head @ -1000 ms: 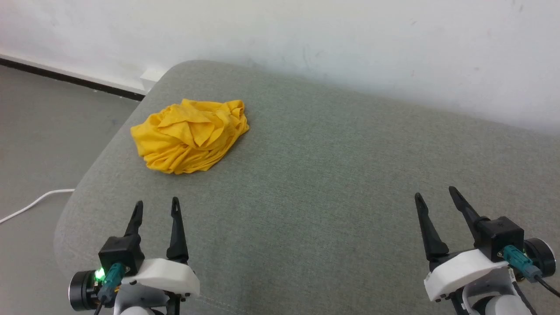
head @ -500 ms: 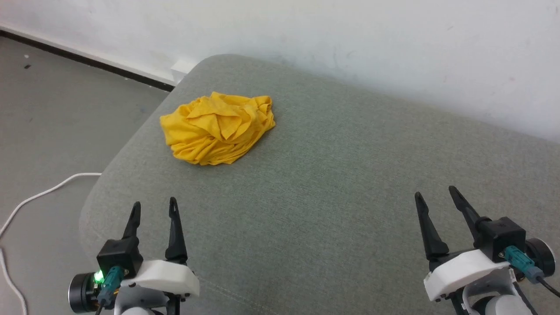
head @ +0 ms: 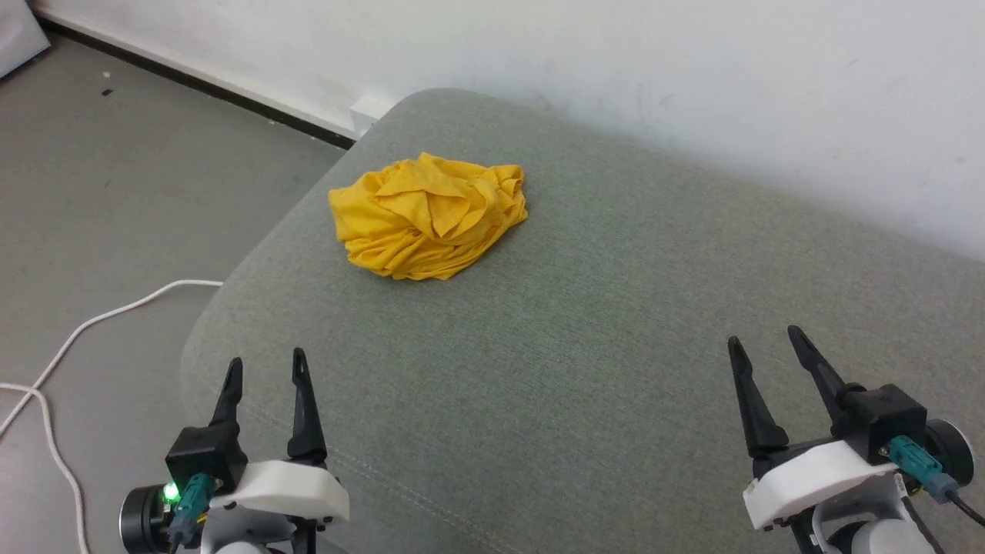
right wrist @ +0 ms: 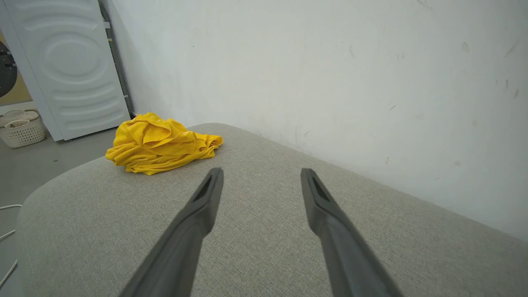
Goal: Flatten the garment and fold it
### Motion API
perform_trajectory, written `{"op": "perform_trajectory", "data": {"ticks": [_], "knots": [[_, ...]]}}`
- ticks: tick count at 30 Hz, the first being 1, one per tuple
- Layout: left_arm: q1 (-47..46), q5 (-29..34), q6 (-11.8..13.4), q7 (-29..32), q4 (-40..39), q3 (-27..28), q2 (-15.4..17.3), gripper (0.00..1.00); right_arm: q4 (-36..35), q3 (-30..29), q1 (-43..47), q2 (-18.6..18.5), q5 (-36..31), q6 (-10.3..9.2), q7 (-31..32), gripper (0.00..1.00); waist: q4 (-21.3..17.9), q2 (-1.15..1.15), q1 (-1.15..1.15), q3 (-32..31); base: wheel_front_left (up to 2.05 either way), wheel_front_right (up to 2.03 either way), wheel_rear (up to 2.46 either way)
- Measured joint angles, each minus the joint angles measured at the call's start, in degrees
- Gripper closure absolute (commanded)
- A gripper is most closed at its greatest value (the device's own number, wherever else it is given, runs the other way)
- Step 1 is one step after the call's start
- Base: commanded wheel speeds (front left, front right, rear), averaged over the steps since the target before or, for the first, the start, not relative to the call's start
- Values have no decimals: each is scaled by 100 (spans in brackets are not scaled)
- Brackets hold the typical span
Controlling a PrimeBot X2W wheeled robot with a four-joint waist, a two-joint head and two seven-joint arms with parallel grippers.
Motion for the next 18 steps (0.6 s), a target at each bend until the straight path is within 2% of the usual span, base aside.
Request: {"op": "perform_trajectory", "data": {"ticks": [12,16,18], "knots": [[-80,-113,109,-133,240,13,2,0,10,21,-18,4,38,-1,-94,0,294,0,0,88,0,0,0],[-461,-221,88,-186,405,1,3,0,-63,81,-144,5,-22,-1,-46,0,306,0,0,237,0,0,0],[-837,-277,-10,-208,559,-22,14,0,-164,120,-246,9,-101,-1,14,0,293,0,0,353,0,0,0]]}}
